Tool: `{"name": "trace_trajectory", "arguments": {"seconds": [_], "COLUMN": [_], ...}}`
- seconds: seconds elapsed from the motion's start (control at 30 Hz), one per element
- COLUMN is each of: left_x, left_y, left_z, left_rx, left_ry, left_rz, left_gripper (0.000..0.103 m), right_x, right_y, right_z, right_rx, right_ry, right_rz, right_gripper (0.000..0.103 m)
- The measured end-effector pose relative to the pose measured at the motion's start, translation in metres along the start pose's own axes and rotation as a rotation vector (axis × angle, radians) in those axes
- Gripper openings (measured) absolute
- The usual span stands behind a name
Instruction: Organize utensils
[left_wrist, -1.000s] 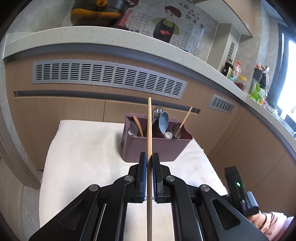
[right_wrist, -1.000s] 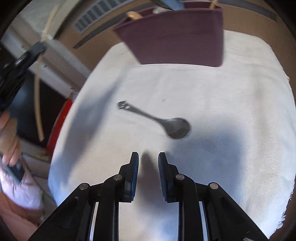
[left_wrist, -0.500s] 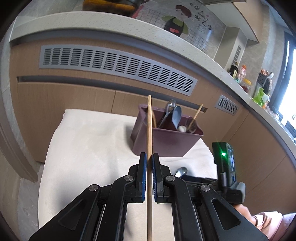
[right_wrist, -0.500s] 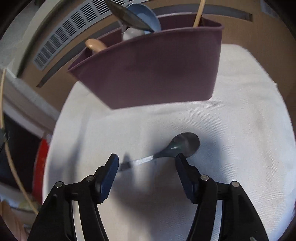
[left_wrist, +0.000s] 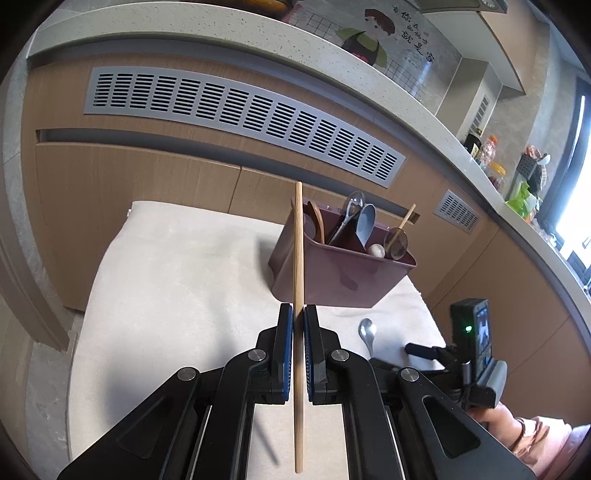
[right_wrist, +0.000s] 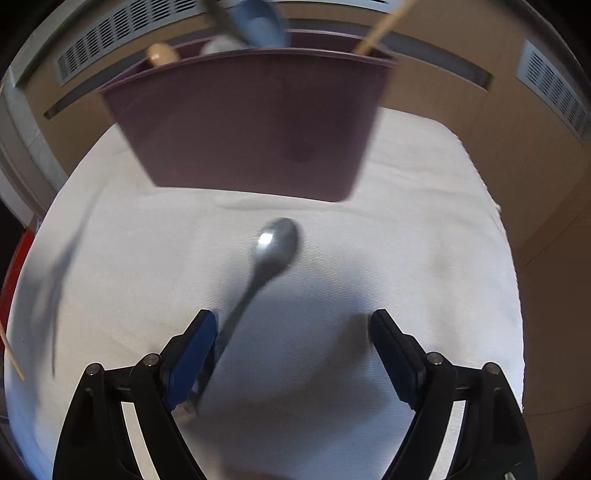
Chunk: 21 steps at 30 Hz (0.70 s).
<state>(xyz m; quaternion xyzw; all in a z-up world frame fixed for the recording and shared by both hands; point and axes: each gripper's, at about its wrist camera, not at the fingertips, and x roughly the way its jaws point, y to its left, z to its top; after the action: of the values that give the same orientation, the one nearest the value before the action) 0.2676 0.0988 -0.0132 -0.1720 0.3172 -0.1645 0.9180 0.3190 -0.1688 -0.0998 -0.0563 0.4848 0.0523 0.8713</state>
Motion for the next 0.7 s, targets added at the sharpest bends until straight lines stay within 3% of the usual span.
{"name": "trace_trajectory", "arguments": {"seconds": [0.17,0.33,0.43,0.57,0.7], "left_x": [0.006,0.006,0.004,0.003,0.003], "left_y": [-0.003,-0.008,-0.010,-0.014,-0.025], "left_z": [0.000,0.000,-0.001,-0.002,-0.002], "left_rx": [-0.001,0.010,0.013,0.019,0.034], "left_ry": [0.014,0.020,0.021,0.014,0.006], "left_rz": [-0.003,0.012,0.021,0.032,0.028], "left_gripper": [0.006,0.006,0.006,0.006,0.006], "right_x": [-0.002,0.007,0.008,-0.001,-0.027], "right_y": [-0.016,0.009,0.017,0.013,0.000], "right_z": [-0.005,0.011,0.017,0.017,0.010], "right_rx": [0.014,-0.057,-0.101,-0.124,-0.092], "right_ry": [-0.064,-0.133,-0.136,-0.125,-0.172], "right_rz": [0.011,0.015,0.047,0.068,0.107], "right_gripper": [0.077,0.062,0.024,0.025,0.025]}}
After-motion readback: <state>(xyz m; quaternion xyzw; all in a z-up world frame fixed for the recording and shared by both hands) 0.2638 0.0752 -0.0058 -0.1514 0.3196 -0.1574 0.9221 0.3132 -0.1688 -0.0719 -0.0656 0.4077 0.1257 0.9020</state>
